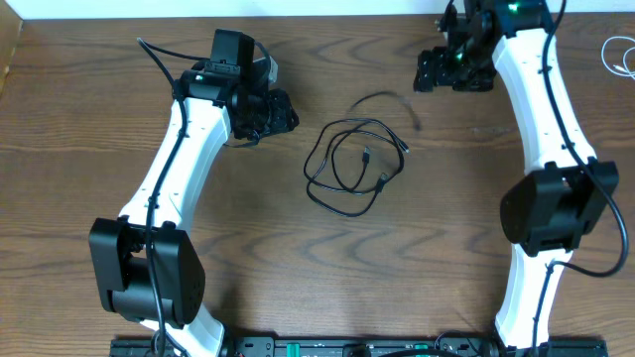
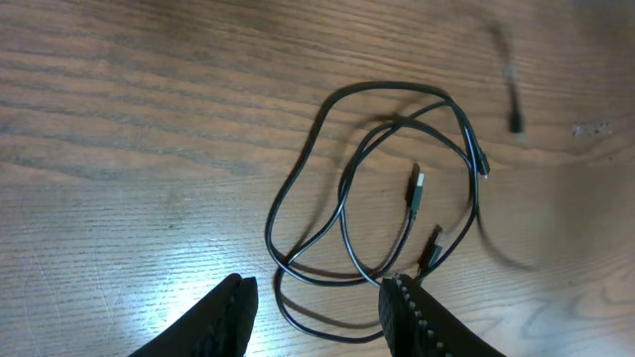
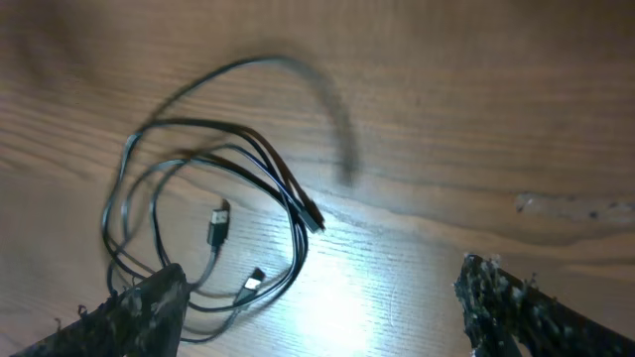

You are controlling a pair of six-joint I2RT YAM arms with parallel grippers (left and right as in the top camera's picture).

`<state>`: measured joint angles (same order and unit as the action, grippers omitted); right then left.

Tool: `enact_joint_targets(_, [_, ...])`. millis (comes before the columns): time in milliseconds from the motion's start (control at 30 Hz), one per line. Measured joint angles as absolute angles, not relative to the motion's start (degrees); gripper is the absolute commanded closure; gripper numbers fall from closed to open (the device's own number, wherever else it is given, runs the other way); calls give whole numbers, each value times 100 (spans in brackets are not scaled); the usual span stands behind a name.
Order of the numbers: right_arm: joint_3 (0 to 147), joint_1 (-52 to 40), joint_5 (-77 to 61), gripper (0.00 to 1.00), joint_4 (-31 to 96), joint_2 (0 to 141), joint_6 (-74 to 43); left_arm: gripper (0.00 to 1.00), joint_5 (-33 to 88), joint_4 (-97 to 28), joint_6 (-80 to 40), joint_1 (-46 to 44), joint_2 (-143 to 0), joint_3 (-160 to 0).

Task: Untangle cables

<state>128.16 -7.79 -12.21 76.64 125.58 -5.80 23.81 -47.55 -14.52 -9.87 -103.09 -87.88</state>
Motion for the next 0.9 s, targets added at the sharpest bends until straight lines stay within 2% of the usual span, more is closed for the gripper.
enact_joint_targets(433, [12766, -1090, -1452, 17, 7867, 12066, -381, 55, 2381, -4753, -1452, -987, -10309, -8788])
enact_joint_targets(733, [11356, -1747, -1503, 22, 7234, 12226, -165, 55, 2211, -4748, -1787, -692, -10309, -8788])
enact_joint_targets(900, [10722, -2010, -1673, 22, 7116, 12243, 681, 55, 2187, -4757, -1852, -287, -10309, -8788])
